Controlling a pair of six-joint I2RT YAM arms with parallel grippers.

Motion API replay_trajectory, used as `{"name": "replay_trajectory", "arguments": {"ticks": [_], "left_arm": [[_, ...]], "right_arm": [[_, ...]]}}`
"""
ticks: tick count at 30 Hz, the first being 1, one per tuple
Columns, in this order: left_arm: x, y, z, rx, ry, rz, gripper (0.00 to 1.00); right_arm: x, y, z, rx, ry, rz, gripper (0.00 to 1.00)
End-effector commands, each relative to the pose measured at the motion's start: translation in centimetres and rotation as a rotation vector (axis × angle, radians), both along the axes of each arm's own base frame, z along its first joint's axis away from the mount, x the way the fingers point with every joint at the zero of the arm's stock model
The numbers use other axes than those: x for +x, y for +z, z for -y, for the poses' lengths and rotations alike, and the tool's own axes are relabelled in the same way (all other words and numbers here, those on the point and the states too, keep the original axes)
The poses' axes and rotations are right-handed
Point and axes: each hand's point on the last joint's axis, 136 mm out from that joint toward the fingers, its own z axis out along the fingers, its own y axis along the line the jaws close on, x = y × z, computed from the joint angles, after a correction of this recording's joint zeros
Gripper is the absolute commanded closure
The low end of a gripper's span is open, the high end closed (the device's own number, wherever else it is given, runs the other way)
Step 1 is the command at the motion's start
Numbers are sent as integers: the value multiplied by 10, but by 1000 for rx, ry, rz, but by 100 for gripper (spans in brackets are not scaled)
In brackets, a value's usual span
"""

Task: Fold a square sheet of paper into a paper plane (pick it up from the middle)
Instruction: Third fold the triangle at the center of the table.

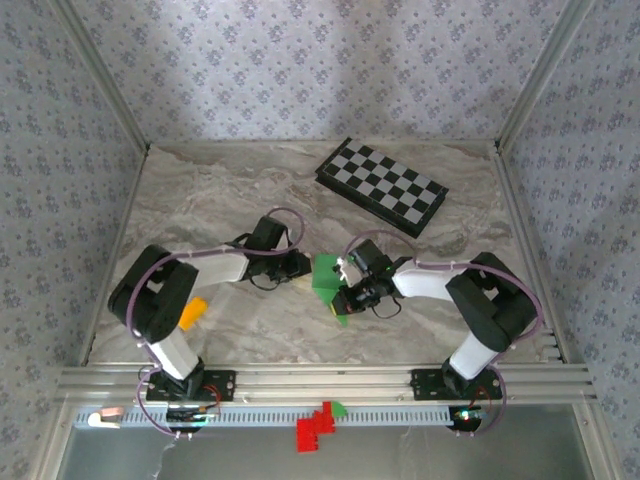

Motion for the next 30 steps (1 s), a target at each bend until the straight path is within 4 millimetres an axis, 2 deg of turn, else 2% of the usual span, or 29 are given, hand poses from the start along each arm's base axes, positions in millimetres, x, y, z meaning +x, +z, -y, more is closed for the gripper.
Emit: {"name": "replay_trajectory", "arguments": {"ticks": [1, 4, 6, 9, 10, 12, 15, 17, 24, 30], "left_arm": [[-6, 20, -7, -15, -18, 67, 76], [-15, 25, -13, -21, -24, 89, 73], [-23, 26, -18, -27, -26, 98, 68], [-31, 30, -22, -41, -42, 128, 61], [-34, 30, -22, -45, -54, 134, 58], [-36, 30, -19, -63, -79, 136, 54], [-39, 28, -14, -79, -100, 122, 50], [-41, 26, -11, -76, -112, 116, 48], [-49, 17, 7, -54, -171, 87, 43], [-49, 13, 20, -52, -208, 75, 41]], "right_arm": [[-4, 14, 3, 14, 7, -2, 88], [4, 42, -4, 116, -7, 35, 81], [10, 54, 5, 128, -46, 73, 77], [23, 60, 24, 33, -123, 178, 73], [26, 61, 26, 2, -135, 209, 72], [24, 61, 16, -25, -115, 238, 70], [21, 52, 4, -76, -71, 241, 70], [22, 41, 3, -110, -62, 232, 71], [33, 24, 9, -126, -84, 202, 76], [34, 8, 17, -146, -91, 168, 79]]}}
